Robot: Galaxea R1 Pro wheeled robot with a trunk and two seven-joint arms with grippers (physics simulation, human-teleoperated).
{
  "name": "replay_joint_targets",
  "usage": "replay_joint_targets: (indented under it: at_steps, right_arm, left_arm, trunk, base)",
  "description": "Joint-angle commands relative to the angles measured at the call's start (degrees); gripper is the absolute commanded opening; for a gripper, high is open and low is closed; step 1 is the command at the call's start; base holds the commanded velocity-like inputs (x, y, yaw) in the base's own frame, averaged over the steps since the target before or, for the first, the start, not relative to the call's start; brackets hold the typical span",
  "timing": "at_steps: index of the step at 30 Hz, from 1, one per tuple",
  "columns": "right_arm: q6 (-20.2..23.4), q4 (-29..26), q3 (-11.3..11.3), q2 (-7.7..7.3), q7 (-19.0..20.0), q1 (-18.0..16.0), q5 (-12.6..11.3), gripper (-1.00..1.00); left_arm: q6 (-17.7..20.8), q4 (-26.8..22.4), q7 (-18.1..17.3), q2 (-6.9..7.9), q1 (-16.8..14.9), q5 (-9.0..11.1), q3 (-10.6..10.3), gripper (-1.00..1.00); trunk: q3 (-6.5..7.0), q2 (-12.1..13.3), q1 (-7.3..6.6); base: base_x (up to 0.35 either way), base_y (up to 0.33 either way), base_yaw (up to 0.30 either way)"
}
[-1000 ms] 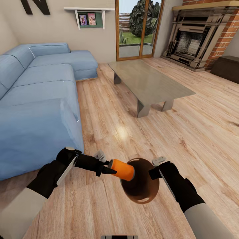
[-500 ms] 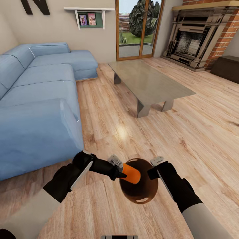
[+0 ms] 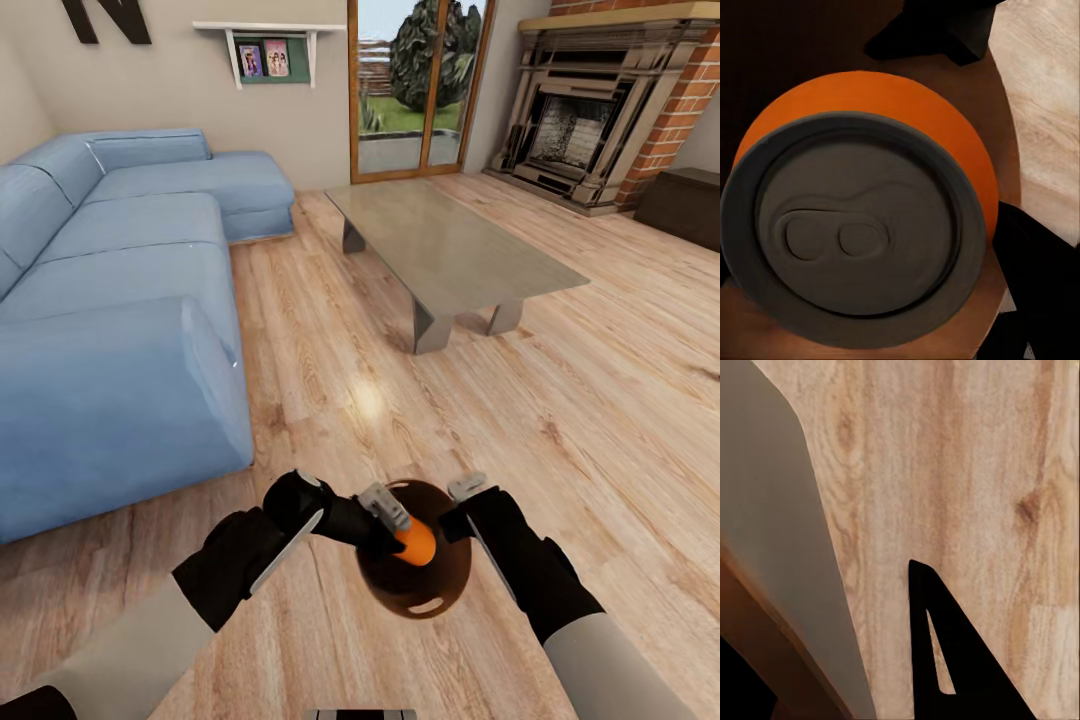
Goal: Put the three can of soda from the living room inside the tash can in the kitchen.
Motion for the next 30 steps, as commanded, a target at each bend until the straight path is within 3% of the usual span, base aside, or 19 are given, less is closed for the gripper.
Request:
replay_joint_targets:
  at_steps: [1,12,19,30]
  right_arm:
    - [0.2,-0.2,0.1,0.24,0.6,-0.1,-3.3,-1.00]
    - [0.3,-0.1,0.1,2.47,-0.6,-0.1,-0.3,-1.00]
    - [0.3,-0.1,0.1,2.64,-0.7,-0.1,-0.2,-1.00]
    - [0.3,-0.1,0.1,2.64,-0.7,-0.1,-0.2,-1.00]
  left_arm:
    - [-0.2,0.1,0.9,-0.15,0.0,-1.2,-0.4,-1.00]
    - [3.0,0.9,7.5,-1.90,0.0,-1.2,-4.4,-1.00]
    - [4.3,1.8,13.6,-2.21,0.0,-1.2,-6.7,-1.00]
    - [4.6,3.9,17.3,-3.76,0.0,-1.2,-8.5,-1.00]
  trunk:
    - [0.00,0.0,0.00]
    - [0.00,0.0,0.00]
    - [0.00,0.0,0.00]
    - [0.00,0.0,0.00]
  base:
    - [0.000,0.000,0.000]
    - [0.000,0.000,0.000]
    - [0.000,0.000,0.000]
    - [0.000,0.000,0.000]
